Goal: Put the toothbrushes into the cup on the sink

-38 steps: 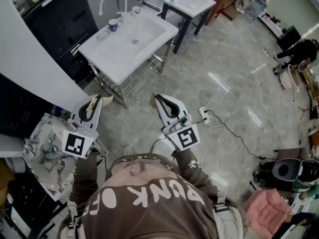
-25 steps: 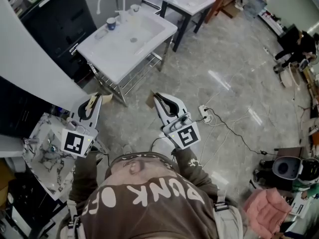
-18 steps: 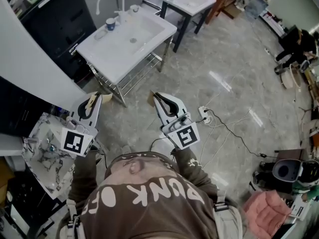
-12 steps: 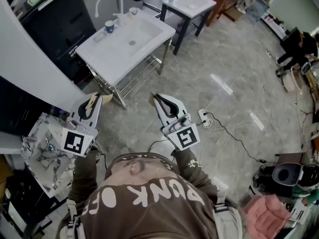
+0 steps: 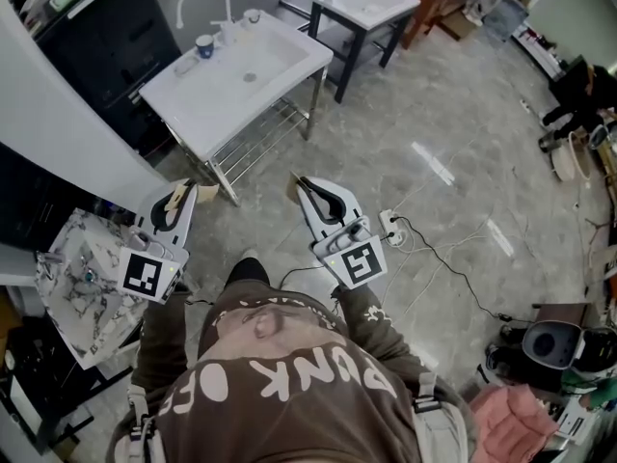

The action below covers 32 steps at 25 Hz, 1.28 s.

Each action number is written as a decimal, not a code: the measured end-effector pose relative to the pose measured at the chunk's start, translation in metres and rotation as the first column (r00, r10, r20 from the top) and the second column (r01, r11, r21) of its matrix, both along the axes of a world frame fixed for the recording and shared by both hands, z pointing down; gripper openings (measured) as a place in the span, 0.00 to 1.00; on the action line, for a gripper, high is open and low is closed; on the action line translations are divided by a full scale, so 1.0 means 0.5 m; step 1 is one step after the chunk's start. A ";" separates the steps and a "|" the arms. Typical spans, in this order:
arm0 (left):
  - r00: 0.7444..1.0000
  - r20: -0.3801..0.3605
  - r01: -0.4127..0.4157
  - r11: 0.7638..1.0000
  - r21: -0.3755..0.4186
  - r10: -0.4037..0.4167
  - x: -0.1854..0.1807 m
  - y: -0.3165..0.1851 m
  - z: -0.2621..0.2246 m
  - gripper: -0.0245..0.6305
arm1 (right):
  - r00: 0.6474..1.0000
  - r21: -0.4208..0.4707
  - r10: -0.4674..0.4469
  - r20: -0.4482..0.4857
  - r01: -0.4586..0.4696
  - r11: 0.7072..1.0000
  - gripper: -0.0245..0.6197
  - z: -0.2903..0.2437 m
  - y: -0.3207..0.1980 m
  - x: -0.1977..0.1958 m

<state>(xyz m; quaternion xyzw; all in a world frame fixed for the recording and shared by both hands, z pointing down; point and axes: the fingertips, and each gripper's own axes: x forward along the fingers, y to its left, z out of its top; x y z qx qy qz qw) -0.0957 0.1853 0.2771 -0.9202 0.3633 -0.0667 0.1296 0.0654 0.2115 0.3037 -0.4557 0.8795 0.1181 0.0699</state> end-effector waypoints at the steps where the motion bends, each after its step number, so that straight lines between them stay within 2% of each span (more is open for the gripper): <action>1: 1.000 0.005 0.001 1.000 0.001 -0.001 0.005 -0.003 0.000 0.04 | 1.000 0.001 -0.001 0.000 0.001 1.000 0.08 0.000 -0.003 0.005; 8: 1.000 0.022 0.008 1.000 0.003 -0.008 0.025 -0.052 0.004 0.04 | 1.000 0.007 -0.009 0.009 0.009 1.000 0.08 -0.001 -0.055 0.026; 15: 1.000 0.003 0.015 1.000 -0.022 -0.015 0.034 -0.163 0.030 0.04 | 1.000 -0.015 -0.014 -0.003 0.014 1.000 0.08 0.021 -0.160 0.035; 32: 0.996 -0.006 0.089 0.989 -0.118 -0.090 -0.013 -0.619 0.103 0.04 | 0.994 -0.080 -0.082 -0.070 0.077 0.994 0.08 0.053 -0.620 -0.001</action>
